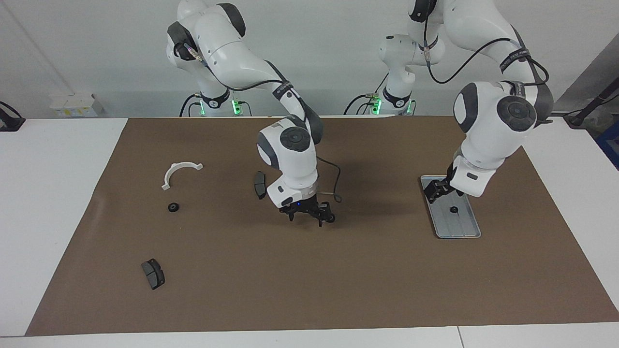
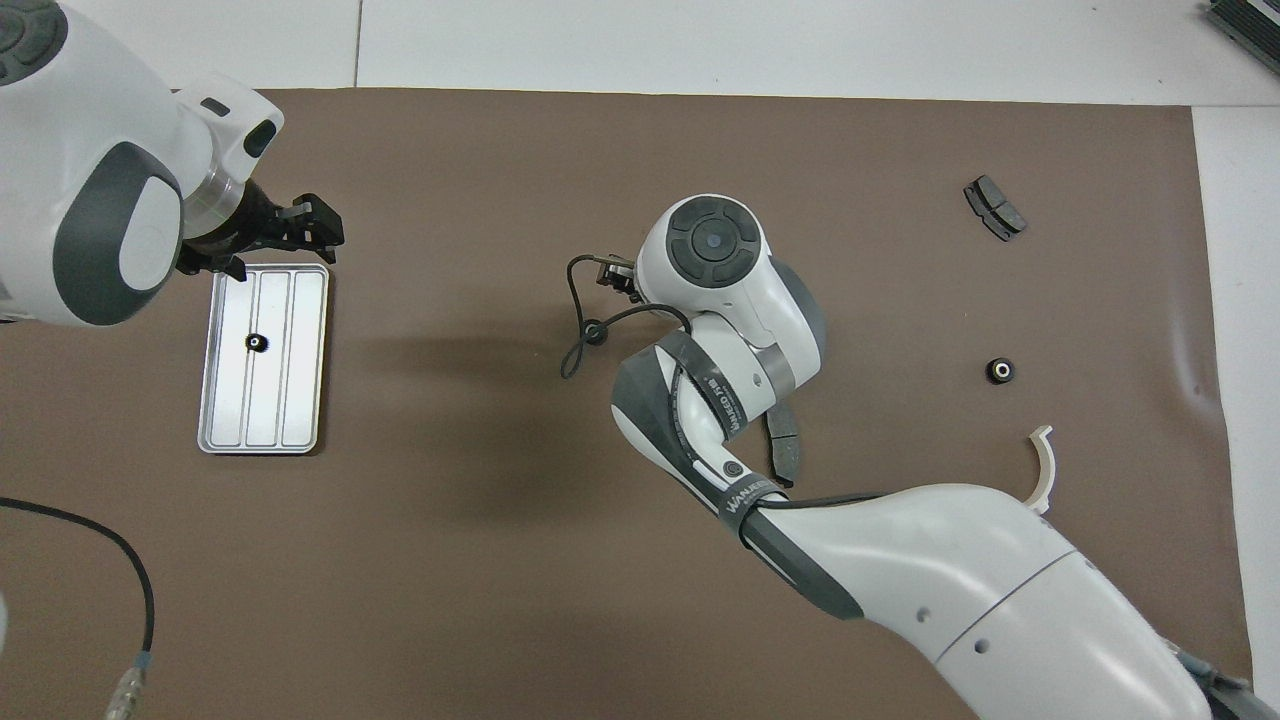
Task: Place bearing gear from tray to pile
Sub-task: 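Grasp the second gear with the right gripper while the left gripper returns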
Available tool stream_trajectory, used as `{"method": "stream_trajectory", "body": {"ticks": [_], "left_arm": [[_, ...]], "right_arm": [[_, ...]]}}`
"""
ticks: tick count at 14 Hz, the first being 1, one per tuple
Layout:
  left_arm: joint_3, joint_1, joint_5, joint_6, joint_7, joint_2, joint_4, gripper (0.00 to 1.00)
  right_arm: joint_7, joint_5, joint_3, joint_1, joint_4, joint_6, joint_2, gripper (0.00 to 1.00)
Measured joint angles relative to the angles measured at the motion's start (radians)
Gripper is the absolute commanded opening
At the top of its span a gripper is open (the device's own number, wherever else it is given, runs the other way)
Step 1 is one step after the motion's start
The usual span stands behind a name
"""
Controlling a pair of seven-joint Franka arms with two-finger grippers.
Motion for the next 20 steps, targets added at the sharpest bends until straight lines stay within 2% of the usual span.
{"method": "stream_trajectory", "body": {"ticks": [3, 5, 8, 11, 13, 14, 20], "left_arm": [[0.0, 0.076, 0.0, 0.035, 0.132, 0.047, 0.0, 0.95], [0.0, 0.111, 0.0, 0.048, 0.191, 0.077, -0.001, 0.94], [-0.001, 0.132, 0.0, 0.062, 0.224, 0.126, -0.006, 0.91], [-0.006, 0.132, 0.0, 0.072, 0.225, 0.175, -0.012, 0.88], [-0.007, 0.132, 0.0, 0.084, 0.225, 0.189, -0.015, 0.83], [-0.007, 0.132, 0.0, 0.085, 0.225, 0.193, -0.021, 0.81], [-0.007, 0.132, 0.0, 0.075, 0.23, 0.195, -0.052, 0.72]], "right_arm": [[0.014, -0.009, 0.0, 0.037, 0.038, -0.012, 0.021, 0.99], [0.016, -0.017, -0.001, 0.048, 0.04, -0.012, 0.022, 0.92], [0.02, -0.029, -0.001, 0.071, 0.04, -0.012, 0.036, 0.87], [0.032, -0.048, -0.002, 0.086, 0.04, -0.012, 0.06, 0.74], [0.032, -0.051, -0.004, 0.086, 0.041, -0.012, 0.064, 0.55], [0.032, -0.051, -0.005, 0.086, 0.042, -0.012, 0.064, 0.53], [0.033, -0.052, -0.004, 0.095, 0.047, 0.016, 0.068, 0.53]]}}
